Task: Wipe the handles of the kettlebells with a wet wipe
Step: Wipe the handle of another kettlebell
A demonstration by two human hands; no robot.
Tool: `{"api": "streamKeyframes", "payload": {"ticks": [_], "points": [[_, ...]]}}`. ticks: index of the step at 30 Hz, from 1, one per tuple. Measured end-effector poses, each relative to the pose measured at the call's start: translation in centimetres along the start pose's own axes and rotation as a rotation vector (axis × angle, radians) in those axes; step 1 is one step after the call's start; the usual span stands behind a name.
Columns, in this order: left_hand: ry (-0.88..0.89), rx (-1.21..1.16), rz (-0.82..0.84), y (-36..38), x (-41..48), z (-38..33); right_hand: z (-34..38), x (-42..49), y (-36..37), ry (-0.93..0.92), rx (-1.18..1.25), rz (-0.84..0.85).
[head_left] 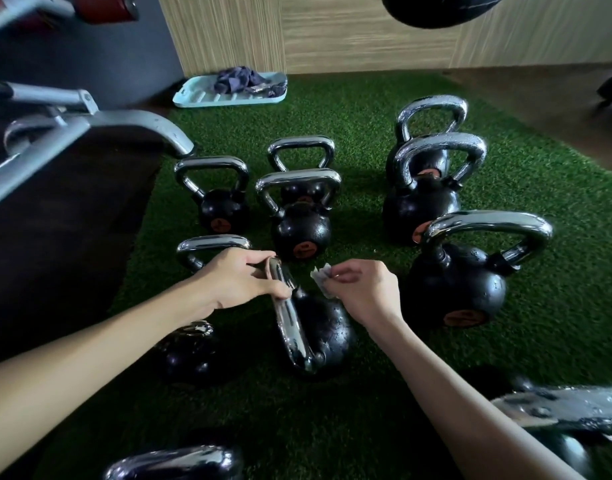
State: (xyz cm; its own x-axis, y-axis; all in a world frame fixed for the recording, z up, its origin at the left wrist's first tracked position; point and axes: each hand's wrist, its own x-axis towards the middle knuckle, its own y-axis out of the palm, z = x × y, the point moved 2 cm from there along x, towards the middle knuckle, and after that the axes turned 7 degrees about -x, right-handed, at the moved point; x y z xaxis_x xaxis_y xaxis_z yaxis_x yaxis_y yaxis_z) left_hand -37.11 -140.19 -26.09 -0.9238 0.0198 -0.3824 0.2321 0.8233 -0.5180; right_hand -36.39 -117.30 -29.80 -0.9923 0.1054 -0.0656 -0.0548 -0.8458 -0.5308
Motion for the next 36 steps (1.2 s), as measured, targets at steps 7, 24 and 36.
{"api": "streamKeyframes", "payload": {"ticks": [7, 24, 36], "points": [[0.051, 0.049, 0.092, -1.5, -0.8, 1.4, 1.4, 0.6, 4.9, -0.230, -0.099, -0.009], [0.179, 0.185, 0.166, -3.4, -1.8, 3.3, 3.0, 1.5, 6.8, -0.456, -0.021, 0.107], [0.234, 0.235, 0.190, -3.7, -1.1, 2.8, 3.9, -0.7, 5.6, -0.421, 0.069, 0.254]]}}
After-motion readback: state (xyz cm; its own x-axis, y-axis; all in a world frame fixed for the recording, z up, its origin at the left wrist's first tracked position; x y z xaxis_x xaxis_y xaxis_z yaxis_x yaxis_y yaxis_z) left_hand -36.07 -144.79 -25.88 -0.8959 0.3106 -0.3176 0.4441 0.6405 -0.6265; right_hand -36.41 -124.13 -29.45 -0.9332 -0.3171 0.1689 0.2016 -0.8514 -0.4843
